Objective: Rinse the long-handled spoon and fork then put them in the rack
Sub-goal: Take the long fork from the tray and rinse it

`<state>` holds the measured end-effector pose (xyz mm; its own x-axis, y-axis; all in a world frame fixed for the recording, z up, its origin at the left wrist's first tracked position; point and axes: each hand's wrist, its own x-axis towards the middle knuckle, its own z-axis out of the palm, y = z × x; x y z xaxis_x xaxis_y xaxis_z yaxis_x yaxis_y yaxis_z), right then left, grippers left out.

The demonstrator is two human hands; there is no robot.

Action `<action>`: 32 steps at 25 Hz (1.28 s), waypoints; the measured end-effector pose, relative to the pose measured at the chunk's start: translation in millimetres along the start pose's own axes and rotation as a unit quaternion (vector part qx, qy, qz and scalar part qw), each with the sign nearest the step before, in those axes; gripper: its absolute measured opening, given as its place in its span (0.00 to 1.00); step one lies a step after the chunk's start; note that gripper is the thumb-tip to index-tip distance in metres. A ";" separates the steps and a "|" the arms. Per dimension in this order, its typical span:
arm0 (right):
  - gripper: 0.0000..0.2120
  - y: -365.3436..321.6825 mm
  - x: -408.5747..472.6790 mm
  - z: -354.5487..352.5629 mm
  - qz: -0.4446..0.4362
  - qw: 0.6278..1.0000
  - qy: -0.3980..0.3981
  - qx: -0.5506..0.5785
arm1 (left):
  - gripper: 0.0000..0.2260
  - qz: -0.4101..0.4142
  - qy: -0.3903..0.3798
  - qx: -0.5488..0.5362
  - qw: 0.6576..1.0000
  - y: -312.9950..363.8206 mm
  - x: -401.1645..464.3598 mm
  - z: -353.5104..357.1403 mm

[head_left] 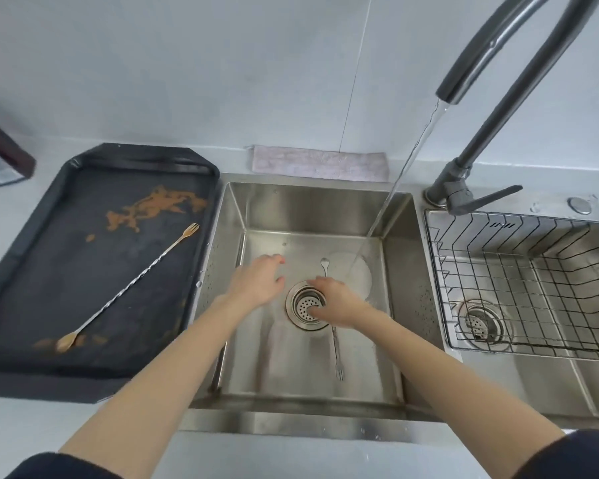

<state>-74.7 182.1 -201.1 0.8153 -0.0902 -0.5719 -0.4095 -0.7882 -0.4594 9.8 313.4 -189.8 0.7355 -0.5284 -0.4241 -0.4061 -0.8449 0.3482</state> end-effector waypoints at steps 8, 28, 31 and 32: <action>0.25 -76.6 7.4 -14.9 -0.099 0.992 0.073 -0.038 | 0.19 0.006 0.112 0.008 0.994 -58.2 -33.9 -68.5; 0.16 -202.2 92.0 20.8 -0.197 0.972 0.102 -0.073 | 0.13 -0.133 0.136 0.016 0.982 -169.5 -26.7 -69.1; 0.15 -208.2 101.4 30.8 -0.215 0.965 0.104 -0.111 | 0.10 -0.137 0.139 0.001 0.981 -170.0 -23.0 -68.2; 0.14 -209.9 103.5 33.5 -0.220 0.961 0.113 -0.123 | 0.09 -0.139 0.141 -0.005 0.980 -170.0 -22.2 -67.3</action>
<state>81.9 358.5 -186.6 0.9672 0.1754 -0.1839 0.0805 -0.8979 -0.4328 98.9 474.5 -183.4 0.9383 -0.2318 -0.2565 -0.1638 -0.9514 0.2607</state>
